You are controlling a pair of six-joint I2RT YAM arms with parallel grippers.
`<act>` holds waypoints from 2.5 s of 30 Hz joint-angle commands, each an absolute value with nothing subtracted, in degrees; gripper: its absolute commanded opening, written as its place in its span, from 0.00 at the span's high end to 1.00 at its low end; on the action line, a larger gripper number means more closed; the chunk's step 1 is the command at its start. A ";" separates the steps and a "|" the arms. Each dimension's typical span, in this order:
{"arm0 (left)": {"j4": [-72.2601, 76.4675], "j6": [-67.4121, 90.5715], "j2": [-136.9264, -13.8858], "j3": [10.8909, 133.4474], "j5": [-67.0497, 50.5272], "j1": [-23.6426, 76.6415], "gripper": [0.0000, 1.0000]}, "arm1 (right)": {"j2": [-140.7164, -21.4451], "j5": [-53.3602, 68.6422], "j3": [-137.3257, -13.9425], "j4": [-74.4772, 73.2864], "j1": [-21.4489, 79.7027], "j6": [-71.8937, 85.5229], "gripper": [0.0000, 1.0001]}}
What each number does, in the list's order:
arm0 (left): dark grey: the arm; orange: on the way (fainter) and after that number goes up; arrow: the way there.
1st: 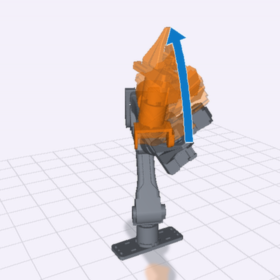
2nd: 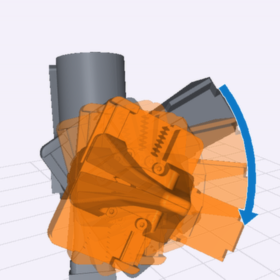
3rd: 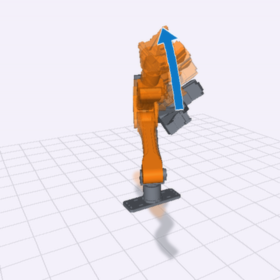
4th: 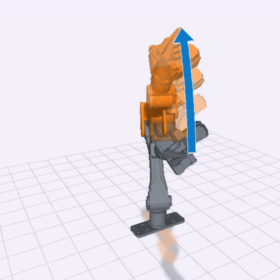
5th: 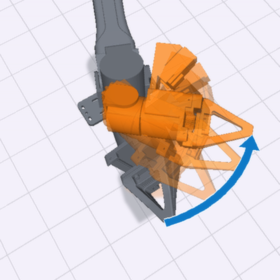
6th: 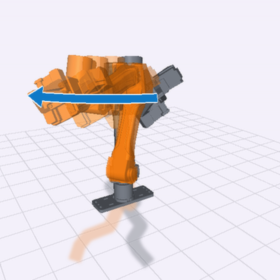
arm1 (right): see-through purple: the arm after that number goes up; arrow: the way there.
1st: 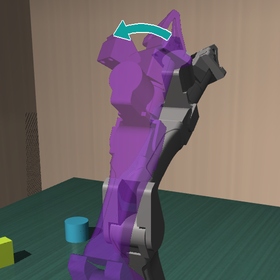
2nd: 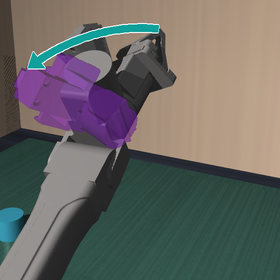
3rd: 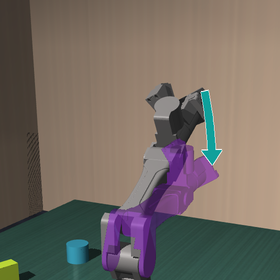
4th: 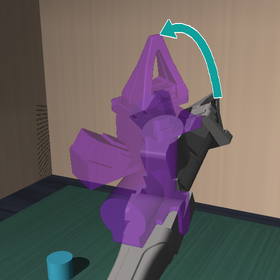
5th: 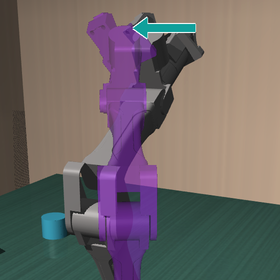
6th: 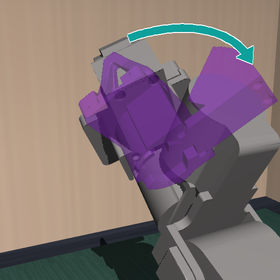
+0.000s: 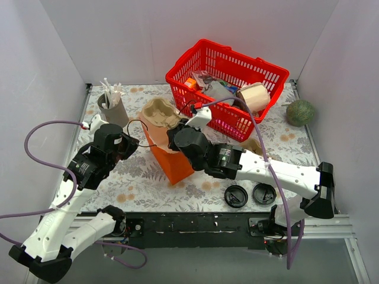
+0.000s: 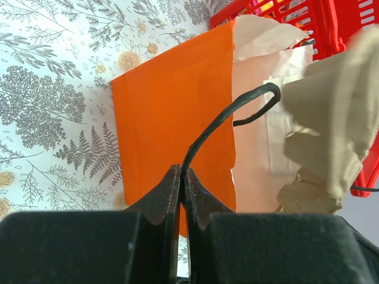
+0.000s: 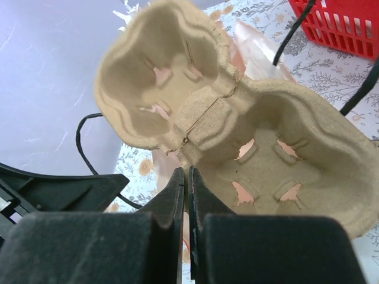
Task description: Pack the takeout coffee
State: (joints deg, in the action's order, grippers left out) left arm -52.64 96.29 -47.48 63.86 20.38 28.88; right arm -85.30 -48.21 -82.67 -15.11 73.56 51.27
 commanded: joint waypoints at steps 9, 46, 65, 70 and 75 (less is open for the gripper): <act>-52.21 97.12 -46.67 63.02 19.51 28.92 1.00 | -93.59 -50.97 -90.87 -15.46 73.74 51.42 0.99; -49.66 103.18 -44.47 59.85 20.30 29.00 1.00 | -90.70 -50.54 -86.40 -9.40 72.95 52.55 0.99; -51.51 103.45 -42.63 60.65 23.47 29.00 1.00 | -89.03 -55.11 -82.79 -18.54 74.88 57.74 0.99; -50.27 103.01 -42.98 60.38 21.10 29.00 1.00 | -91.58 -56.42 -84.99 -22.49 74.88 59.67 0.99; -49.05 102.48 -42.63 60.38 20.22 29.00 1.00 | -94.12 -57.83 -86.57 -25.58 74.88 61.52 0.99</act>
State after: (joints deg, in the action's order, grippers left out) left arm -50.43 103.68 -43.29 60.36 20.03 28.91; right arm -92.14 -53.80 -84.31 -20.78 74.70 58.85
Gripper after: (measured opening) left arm 0.022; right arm 0.042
